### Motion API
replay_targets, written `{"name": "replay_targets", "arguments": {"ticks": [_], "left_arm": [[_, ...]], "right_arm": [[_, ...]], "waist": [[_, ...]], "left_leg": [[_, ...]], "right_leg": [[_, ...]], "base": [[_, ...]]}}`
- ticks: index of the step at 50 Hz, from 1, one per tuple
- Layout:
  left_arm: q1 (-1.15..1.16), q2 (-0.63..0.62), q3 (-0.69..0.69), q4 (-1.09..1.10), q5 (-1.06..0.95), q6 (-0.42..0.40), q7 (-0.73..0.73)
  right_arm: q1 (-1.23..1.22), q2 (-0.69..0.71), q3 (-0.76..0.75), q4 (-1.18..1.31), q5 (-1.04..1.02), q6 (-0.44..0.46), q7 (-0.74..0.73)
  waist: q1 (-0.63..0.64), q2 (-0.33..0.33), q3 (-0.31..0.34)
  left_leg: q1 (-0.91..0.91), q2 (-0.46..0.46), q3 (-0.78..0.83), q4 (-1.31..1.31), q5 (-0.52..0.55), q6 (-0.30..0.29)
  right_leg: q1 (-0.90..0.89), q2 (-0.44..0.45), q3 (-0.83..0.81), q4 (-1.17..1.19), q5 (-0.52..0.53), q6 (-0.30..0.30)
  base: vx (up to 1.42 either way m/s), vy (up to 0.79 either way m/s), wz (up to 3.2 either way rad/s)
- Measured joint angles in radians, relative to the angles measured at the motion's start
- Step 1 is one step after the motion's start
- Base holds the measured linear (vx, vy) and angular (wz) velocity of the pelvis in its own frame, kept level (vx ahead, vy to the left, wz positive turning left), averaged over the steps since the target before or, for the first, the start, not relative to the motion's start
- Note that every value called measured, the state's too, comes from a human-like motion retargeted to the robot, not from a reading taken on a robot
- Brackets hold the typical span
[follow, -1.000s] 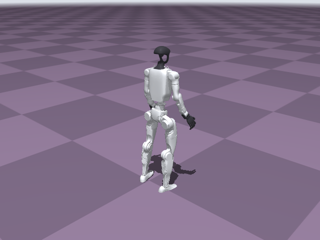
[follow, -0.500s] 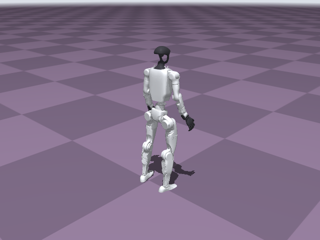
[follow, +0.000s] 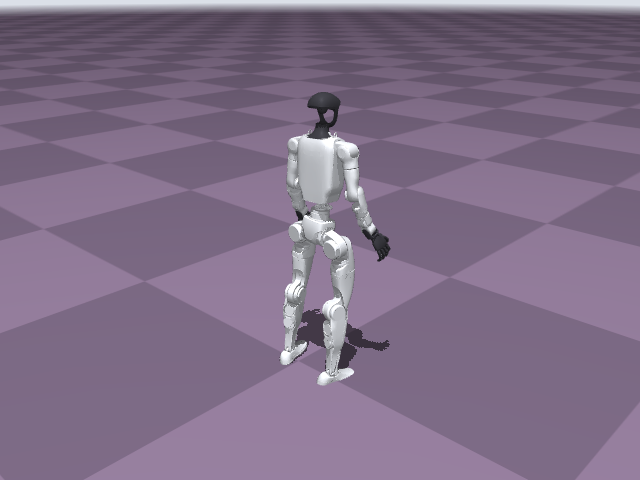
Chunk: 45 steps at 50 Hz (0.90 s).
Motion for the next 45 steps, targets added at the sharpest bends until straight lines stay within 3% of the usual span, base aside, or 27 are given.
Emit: {"name": "replay_targets", "arguments": {"ticks": [45], "left_arm": [[0.023,0.006,0.032,0.01,0.0,0.005,0.0]], "right_arm": [[0.0,0.008,-0.003,0.005,-0.002,0.001,0.004]], "waist": [[0.008,-0.019,-0.001]], "left_leg": [[0.004,-0.009,0.001,-0.002,-0.008,0.001]], "right_leg": [[0.001,-0.009,0.005,0.001,0.002,0.002]], "base": [[0.0,0.0,0.0]]}}
